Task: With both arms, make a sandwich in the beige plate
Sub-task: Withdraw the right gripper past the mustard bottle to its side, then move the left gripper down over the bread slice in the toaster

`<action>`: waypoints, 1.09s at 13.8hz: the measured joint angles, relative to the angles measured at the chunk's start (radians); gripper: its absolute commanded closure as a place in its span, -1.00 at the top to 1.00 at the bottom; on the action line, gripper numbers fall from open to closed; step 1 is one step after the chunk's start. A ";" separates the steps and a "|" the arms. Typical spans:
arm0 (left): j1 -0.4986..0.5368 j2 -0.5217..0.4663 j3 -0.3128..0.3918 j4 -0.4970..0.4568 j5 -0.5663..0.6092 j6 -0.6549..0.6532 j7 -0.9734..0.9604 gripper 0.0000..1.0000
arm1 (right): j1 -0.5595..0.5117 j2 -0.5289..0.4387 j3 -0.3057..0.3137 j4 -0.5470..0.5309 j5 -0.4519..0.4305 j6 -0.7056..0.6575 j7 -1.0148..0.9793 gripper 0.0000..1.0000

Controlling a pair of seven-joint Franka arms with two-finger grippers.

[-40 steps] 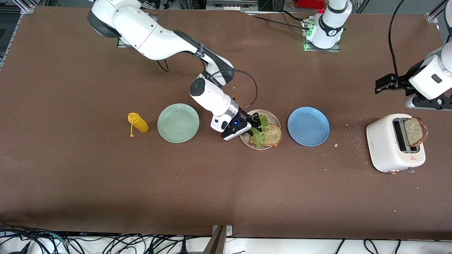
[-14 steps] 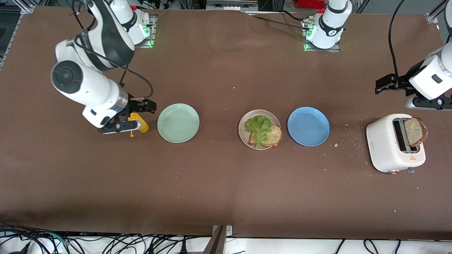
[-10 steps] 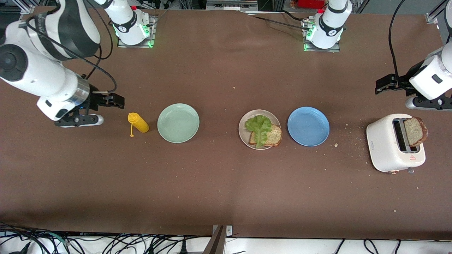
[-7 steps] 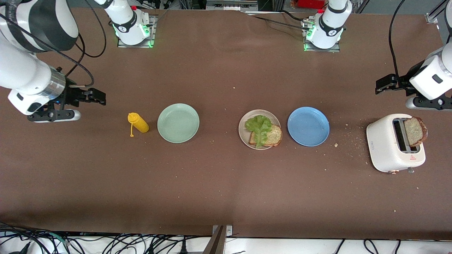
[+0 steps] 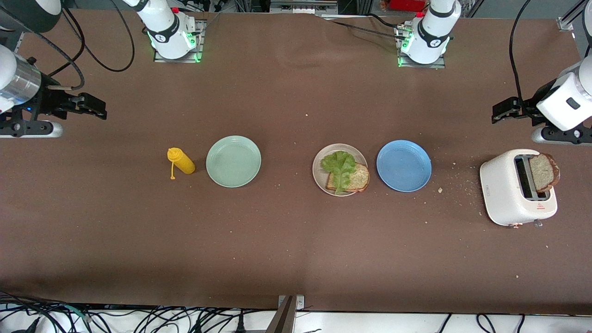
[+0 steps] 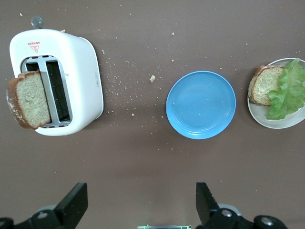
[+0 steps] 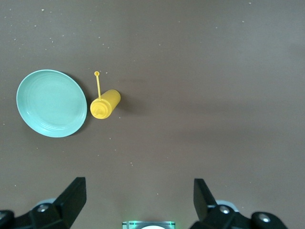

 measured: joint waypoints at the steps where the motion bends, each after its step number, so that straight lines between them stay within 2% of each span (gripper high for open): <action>1: 0.000 0.000 0.000 0.000 0.000 0.000 0.000 1.00 | 0.000 0.000 -0.012 0.008 0.000 -0.012 0.000 1.00; 9: 0.000 0.000 0.000 0.000 0.000 0.000 0.000 1.00 | -0.001 -0.002 -0.025 0.014 0.017 -0.018 0.000 1.00; 15: 0.019 0.000 0.008 0.000 0.000 0.000 0.000 1.00 | -0.001 -0.002 -0.025 0.010 0.019 0.044 0.000 1.00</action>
